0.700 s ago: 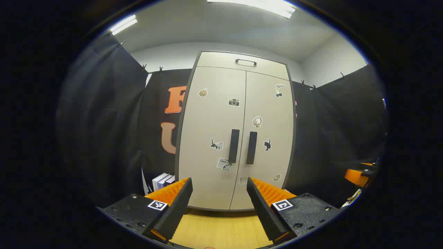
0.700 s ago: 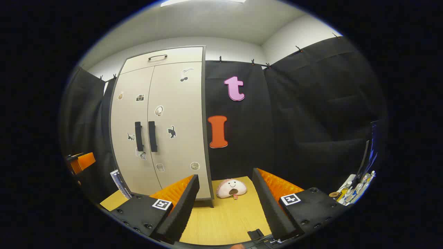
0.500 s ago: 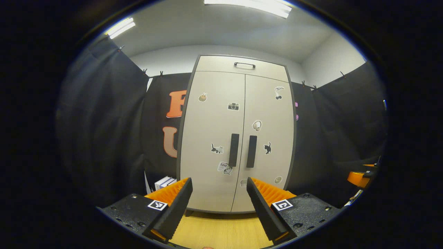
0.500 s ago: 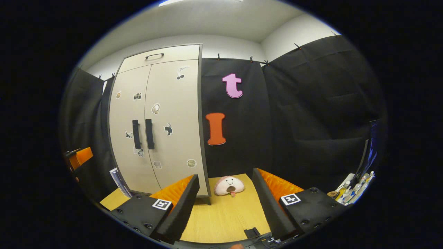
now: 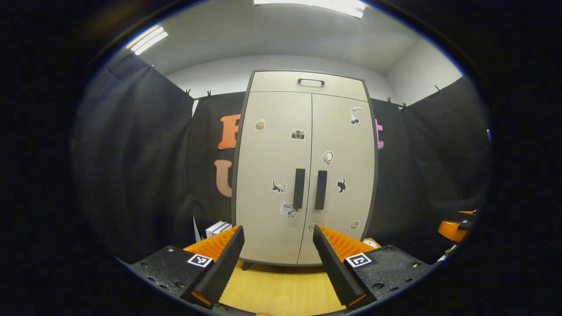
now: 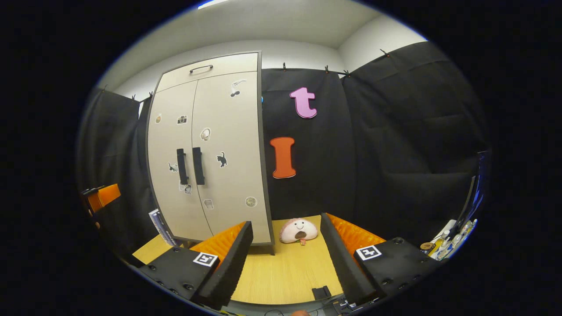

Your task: Open the right door of the double-door shoe cabinet with the right hand, and open the left door with the left hand.

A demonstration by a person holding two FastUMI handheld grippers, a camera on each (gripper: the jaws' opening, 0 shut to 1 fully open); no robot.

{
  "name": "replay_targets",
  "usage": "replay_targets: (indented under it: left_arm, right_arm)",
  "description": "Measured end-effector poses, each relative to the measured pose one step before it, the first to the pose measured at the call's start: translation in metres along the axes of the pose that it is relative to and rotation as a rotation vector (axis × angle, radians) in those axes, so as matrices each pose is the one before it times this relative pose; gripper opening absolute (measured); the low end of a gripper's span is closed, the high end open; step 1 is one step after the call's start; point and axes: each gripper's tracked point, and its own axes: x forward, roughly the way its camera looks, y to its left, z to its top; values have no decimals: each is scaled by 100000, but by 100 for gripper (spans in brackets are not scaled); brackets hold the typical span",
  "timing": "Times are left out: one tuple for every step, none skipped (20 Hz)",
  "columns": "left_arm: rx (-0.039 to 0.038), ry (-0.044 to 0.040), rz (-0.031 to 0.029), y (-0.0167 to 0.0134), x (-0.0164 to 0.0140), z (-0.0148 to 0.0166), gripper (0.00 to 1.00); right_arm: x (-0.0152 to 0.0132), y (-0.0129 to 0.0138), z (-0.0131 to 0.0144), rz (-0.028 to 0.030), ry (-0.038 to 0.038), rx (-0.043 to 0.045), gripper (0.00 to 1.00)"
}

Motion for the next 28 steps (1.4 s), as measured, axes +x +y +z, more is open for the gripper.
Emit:
replay_targets:
  left_arm:
    - [-905,-258,392,301,88,71,95]
    - [-1083,455,511,432,8,-19,92]
    - [-1245,726,-394,283,185,-93,98]
    - [-1189,632,-933,247,121,20,95]
    - [-530,459,-767,391,445,-8,95]
    - [417,-143,-19,820,457,122,95]
    - [753,-1016,315,766,476,312,95]
    - [537,-1133,349,797,471,214,95]
    - [70,-815,-633,561,496,74,95]
    - [-584,-126,-1324,215,485,-157,95]
    - [-1625,95,-2024,49,402,-364,95]
    - [-1938,402,-2676,33,326,-524,92]
    - [-889,2176,-3428,-210,411,-913,95]
    - [460,2443,-2417,140,170,-926,95]
    - [898,1010,-1734,181,170,-344,95]
    - [711,287,-732,239,110,-80,95]
    - [556,-342,-335,299,73,35,92]
    - [328,-724,-420,285,-6,100,95]
    - [-270,-1018,-298,302,-11,159,95]
    - [-463,-338,287,396,-59,-16,95]
    - [-240,-356,310,518,-15,-7,95]
    - [161,-283,47,478,-126,-67,95]
    - [556,850,143,504,26,-338,95]
    - [749,1199,761,581,-10,-442,99]
    - [582,329,1380,784,-147,-120,99]
    - [198,-212,1216,638,-160,13,95]
    - [-224,-2,842,543,-106,-55,95]
    - [-98,723,712,483,17,-239,95]
  right_arm:
    - [-105,348,257,-80,-390,-1451,99]
    - [-40,436,366,51,-706,-1242,99]
    - [16,432,505,13,-973,-746,99]
    - [63,396,391,-379,-1169,54,99]
    - [63,454,278,-608,-756,623,99]
    - [185,596,61,-557,-122,837,98]
    - [362,686,-62,-437,37,596,98]
    - [353,740,-40,-513,210,116,98]
    - [423,704,-82,-633,63,-88,98]
    - [367,929,65,-296,-622,132,99]
    - [485,1132,163,682,-1029,468,99]
    - [733,1222,32,1049,-1027,884,98]
    - [847,1001,-213,643,22,687,98]
    - [1051,1000,-170,445,568,56,98]
    - [1106,990,-47,294,1118,14,98]
    - [1166,1139,146,996,663,538,98]
    - [1225,1346,401,1617,747,1400,98]
    - [1452,1407,348,1838,410,2062,98]
    - [1366,1305,485,1954,-22,1460,98]
    - [1389,1129,296,733,474,441,98]
    - [1366,1286,341,1310,-89,-426,98]
    - [1106,1071,350,991,-673,-234,98]
    - [1288,939,270,416,-511,38,98]
    - [1274,891,81,-125,-252,-246,98]
    - [1113,837,268,-88,-440,-831,98]
    - [1151,854,230,138,-942,-1759,98]
    - [959,731,271,79,-986,-2203,98]
    - [895,689,159,114,-855,-1946,93]
